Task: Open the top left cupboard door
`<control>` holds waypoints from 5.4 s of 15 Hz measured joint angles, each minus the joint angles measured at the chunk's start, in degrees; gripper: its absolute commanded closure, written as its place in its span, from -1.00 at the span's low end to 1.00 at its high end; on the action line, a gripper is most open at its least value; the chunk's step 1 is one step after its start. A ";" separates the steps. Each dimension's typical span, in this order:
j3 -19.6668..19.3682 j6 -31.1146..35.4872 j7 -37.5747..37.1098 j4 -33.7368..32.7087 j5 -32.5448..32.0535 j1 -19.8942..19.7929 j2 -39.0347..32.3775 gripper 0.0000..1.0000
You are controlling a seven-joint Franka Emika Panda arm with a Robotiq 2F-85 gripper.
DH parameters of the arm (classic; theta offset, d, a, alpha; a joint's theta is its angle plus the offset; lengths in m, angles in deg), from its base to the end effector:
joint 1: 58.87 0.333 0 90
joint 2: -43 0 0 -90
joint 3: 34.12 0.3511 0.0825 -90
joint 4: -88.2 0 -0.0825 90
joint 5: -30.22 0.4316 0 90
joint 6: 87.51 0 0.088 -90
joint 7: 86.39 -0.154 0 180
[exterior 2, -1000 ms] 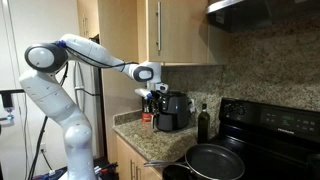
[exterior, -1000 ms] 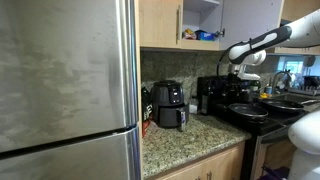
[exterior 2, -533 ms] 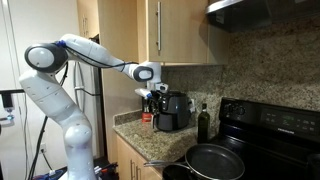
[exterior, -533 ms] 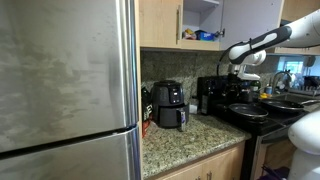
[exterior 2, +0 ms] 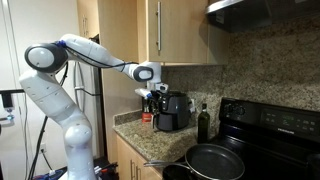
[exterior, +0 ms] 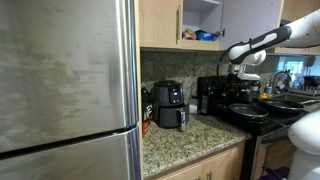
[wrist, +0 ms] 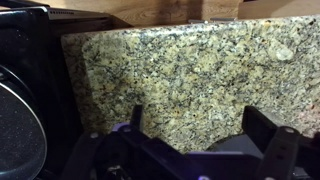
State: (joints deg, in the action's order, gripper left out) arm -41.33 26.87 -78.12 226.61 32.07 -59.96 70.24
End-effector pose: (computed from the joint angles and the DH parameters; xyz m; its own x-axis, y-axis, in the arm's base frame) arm 0.4376 -0.0613 0.4538 0.9980 -0.0033 0.0638 0.0018 -0.9969 -0.0791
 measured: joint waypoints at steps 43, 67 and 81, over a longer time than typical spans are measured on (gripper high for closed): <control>14.59 28.30 -6.41 -46.75 7.84 11.67 -15.84 -1.00; 9.27 31.27 43.22 -41.60 53.55 13.21 -15.10 0.72; 10.37 40.43 48.32 -34.83 58.11 14.65 -10.94 0.92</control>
State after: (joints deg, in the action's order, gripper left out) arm -30.96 67.29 -29.80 191.78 90.18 -45.31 59.30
